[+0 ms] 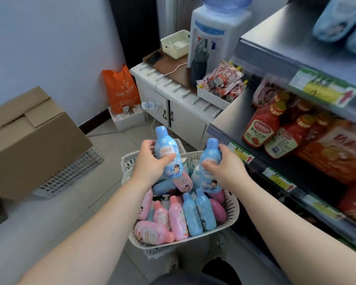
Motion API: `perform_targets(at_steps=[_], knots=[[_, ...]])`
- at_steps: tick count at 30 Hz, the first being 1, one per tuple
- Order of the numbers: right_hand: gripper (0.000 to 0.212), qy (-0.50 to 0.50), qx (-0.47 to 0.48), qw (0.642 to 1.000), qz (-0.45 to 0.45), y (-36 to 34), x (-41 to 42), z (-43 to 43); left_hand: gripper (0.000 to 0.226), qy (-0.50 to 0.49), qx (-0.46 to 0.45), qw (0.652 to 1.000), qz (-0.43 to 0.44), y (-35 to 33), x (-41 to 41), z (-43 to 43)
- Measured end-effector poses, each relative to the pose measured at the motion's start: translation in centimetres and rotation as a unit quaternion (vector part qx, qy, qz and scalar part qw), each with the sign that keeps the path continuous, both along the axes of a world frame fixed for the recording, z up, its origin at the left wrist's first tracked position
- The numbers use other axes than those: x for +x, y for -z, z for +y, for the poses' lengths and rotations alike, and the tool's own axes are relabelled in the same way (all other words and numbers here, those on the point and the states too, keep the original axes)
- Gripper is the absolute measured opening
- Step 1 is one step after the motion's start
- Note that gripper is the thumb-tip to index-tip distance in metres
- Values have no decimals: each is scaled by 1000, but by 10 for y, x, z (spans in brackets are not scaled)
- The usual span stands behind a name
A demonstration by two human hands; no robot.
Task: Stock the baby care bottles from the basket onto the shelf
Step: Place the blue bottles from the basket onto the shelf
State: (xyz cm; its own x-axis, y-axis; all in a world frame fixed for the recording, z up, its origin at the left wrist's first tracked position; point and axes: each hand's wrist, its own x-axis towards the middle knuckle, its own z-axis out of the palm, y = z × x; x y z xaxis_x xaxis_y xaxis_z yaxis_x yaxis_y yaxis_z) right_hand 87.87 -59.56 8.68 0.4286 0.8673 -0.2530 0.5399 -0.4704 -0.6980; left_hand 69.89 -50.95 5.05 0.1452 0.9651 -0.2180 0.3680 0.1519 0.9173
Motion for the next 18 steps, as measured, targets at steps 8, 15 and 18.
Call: perform_targets(at_steps=[8, 15, 18], knots=[[47, 31, 126, 991, -21, -84, 16, -15, 47, 80, 87, 990, -81, -93, 27, 8], [38, 72, 222, 972, -19, -161, 49, -31, 50, 130, 130, 970, -156, -173, 67, 17], [42, 96, 258, 961, -12, -188, 71, -38, 50, 159, 153, 960, -174, -201, 91, 20]])
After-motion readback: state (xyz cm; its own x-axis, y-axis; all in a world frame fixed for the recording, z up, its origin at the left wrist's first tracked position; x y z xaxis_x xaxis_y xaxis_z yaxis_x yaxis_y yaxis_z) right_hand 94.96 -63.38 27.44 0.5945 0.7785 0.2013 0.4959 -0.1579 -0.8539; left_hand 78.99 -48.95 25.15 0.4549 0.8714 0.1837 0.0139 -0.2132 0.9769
